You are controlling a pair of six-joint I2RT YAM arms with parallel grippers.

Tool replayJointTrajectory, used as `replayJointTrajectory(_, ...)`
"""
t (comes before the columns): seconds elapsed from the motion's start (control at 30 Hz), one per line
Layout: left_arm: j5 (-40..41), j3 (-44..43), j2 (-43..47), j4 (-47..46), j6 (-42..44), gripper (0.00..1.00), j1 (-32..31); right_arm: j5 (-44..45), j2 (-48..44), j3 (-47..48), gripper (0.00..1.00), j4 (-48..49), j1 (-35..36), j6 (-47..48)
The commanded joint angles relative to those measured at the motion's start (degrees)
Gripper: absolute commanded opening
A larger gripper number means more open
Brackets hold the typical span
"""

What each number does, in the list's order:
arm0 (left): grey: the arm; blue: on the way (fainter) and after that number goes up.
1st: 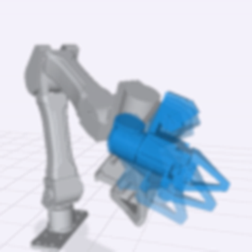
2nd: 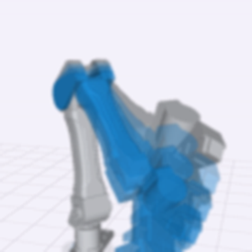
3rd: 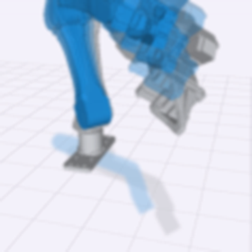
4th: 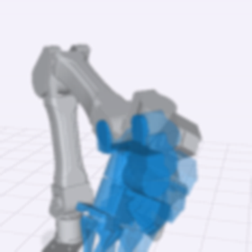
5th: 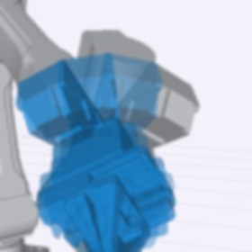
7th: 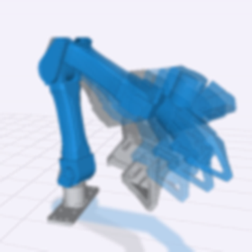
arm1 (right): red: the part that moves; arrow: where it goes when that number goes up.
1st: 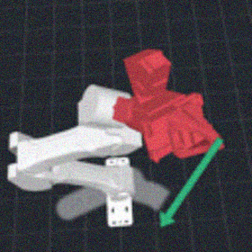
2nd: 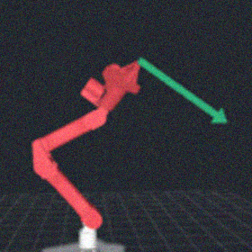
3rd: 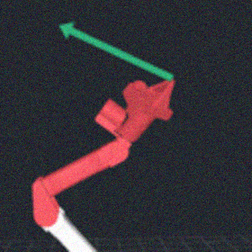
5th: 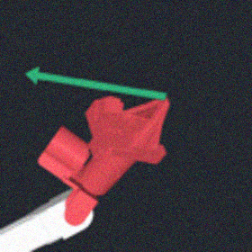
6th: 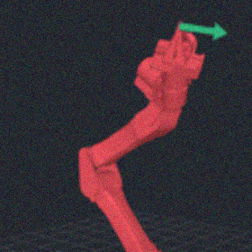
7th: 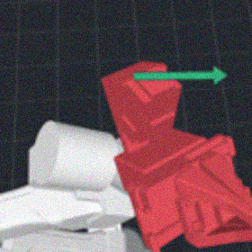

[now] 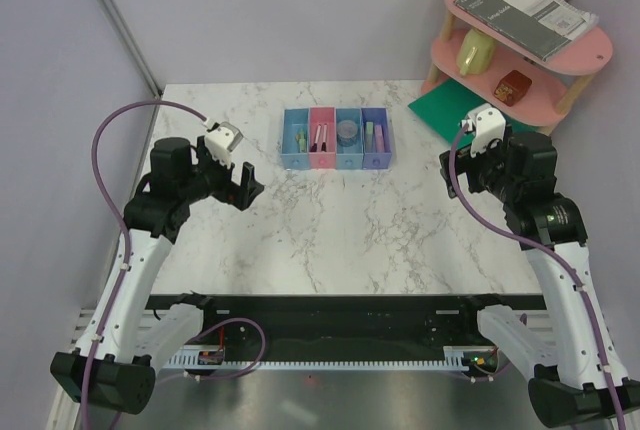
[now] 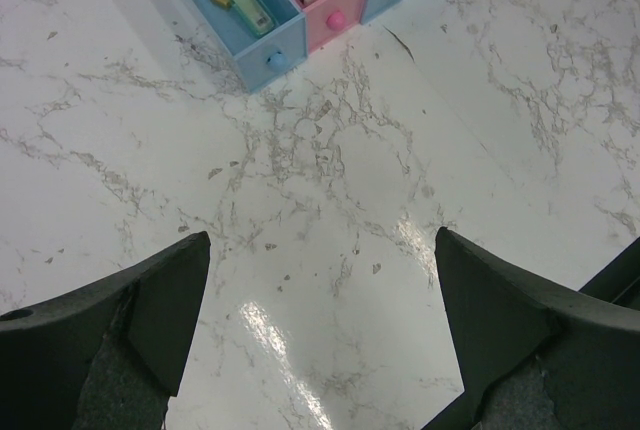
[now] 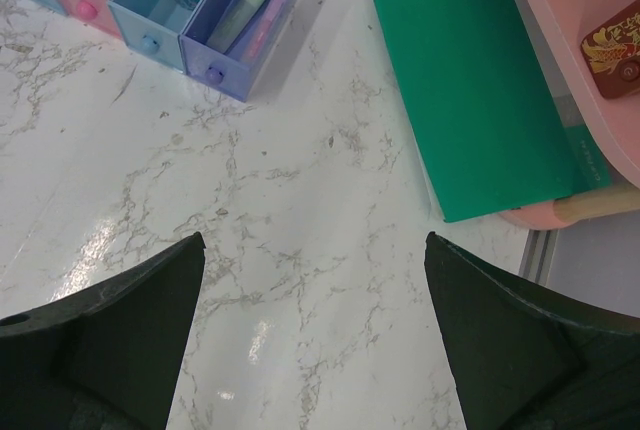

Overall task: Sort the stationery into containers
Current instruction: Reset both arms

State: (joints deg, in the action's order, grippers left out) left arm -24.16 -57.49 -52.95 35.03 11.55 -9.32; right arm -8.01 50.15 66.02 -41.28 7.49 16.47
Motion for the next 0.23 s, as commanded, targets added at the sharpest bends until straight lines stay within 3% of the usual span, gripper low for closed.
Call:
replayJointTrajectory(0.0,-0.9,-2.6,-0.2,-1.3,1.5,1.00,0.4,-1.3,-0.8,0.3,0.98,0.0,-0.1,0.5)
replayJointTrajectory(0.2,-1.0,-2.6,-0.4,-1.3,1.5,1.00,0.4,-1.2,-0.6,1.0,0.98,-0.4,-0.2,0.8)
